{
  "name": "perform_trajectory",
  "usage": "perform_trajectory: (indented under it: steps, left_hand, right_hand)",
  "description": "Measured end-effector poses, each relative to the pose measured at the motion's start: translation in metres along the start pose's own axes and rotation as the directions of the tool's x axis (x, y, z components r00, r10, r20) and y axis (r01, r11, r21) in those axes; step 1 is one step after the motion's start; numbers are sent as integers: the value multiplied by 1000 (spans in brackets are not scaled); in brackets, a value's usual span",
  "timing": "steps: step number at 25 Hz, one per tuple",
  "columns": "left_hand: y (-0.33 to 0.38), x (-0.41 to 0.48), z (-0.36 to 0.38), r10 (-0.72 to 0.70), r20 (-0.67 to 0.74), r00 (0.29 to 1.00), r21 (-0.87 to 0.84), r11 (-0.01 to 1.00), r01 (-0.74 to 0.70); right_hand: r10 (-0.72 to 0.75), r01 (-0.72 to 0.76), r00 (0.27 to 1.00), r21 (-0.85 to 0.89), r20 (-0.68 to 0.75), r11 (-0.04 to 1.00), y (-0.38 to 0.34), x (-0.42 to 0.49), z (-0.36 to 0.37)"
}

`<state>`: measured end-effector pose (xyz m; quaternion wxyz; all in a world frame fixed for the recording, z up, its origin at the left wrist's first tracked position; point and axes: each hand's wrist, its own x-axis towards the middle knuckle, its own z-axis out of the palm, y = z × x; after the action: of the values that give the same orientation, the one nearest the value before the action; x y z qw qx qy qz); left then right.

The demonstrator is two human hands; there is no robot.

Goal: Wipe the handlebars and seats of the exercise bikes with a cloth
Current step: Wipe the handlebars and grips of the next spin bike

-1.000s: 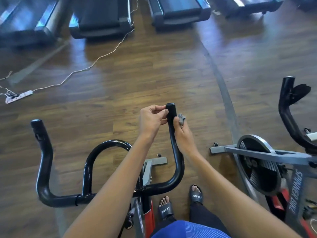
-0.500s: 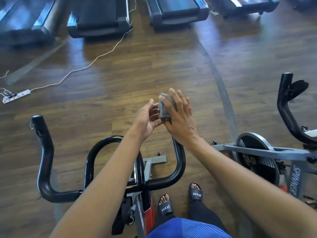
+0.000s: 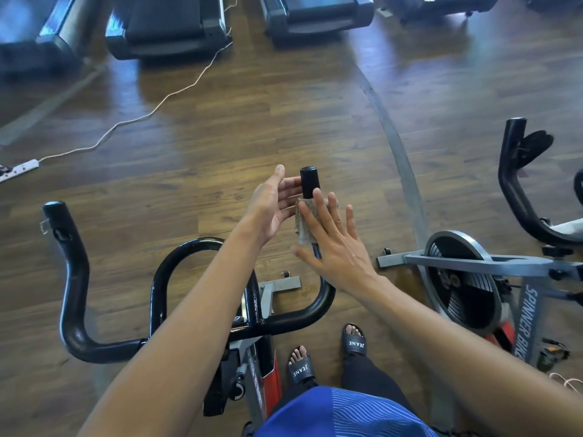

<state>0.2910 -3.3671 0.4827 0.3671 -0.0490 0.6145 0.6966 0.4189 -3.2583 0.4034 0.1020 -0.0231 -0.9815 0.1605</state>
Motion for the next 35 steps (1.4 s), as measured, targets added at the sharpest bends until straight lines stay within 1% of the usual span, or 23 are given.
perform_trajectory:
  steps: [2,3,5,7,9,10,11,12,14,15,18,20,23,24,26,27,28,30,31,32,33,34,35]
  left_hand:
    - [2,0,0,10,-8,1000,13,1000,-10]
    - [3,0,0,12,-7,1000,31,999,-12]
    - [5,-1,2,22,-6,1000,81,996,-22]
    - [5,-2,5,38,2,999,141,989,-38]
    - [4,-2,8,63,10,998,197,978,-64]
    - [3,-1,9,80,7,997,221,972,-79]
    - [3,0,9,91,3,996,241,966,-90]
    - [3,-1,10,99,0,995,258,962,-95]
    - [5,-2,11,103,-1,995,270,958,-99]
    - [6,-3,11,105,2,995,266,959,-102]
    - [5,-6,10,107,8,994,247,963,-105]
    - [3,-6,10,113,-4,994,260,959,-108]
    - [2,-7,15,124,-23,992,275,955,-113]
    - [1,-8,16,129,-26,991,280,953,-116]
    - [0,-10,15,139,-9,990,295,946,-131]
    - [0,-11,15,144,1,990,299,944,-138]
    - [0,-12,14,147,4,989,300,943,-141]
    - [0,-14,14,156,7,988,299,942,-151]
    - [0,-15,14,157,11,988,298,942,-153]
    - [0,-16,14,157,15,988,295,943,-154]
    - [-1,-16,15,156,21,987,291,944,-156]
    - [-2,-15,15,157,25,987,290,944,-157]
    - [-2,-15,15,158,26,987,289,944,-159]
  right_hand:
    - [-15,14,1000,-39,-22,999,0,13,-2]
    - [-22,22,998,-16,-52,1000,-1,18,-1]
    - [-1,9,996,88,-90,996,-1,15,3]
    - [54,-40,996,181,-74,983,-8,-13,9]
    - [143,-130,989,241,-41,962,-22,-51,14]
    - [165,-149,986,260,-40,954,-27,-64,16]
    - [158,-139,986,260,-51,956,-28,-69,16]
    - [120,-98,990,242,-77,965,-27,-64,17]
    - [27,-8,994,173,-106,985,-17,-33,15]
    - [18,-2,995,160,-101,987,-12,-15,14]
    - [64,-49,992,132,-110,990,-11,4,9]
    - [45,-31,990,103,-136,994,-21,-26,8]
    - [113,-92,987,173,-111,981,-41,-94,6]
    - [100,-82,989,158,-108,984,-43,-105,8]
    - [23,-12,993,92,-117,996,-40,-96,4]
    - [3,3,995,58,-101,998,-34,-80,4]
    - [16,-13,998,59,-61,998,-30,-63,3]
    - [134,-136,991,105,20,985,-27,-45,1]
    - [173,-174,985,117,25,978,-31,-50,2]
    - [181,-179,983,106,-6,978,-38,-66,5]
    - [161,-159,987,68,-18,985,-46,-87,9]
    - [132,-132,991,30,-1,991,-56,-108,11]
    - [134,-135,991,27,24,991,-62,-123,12]
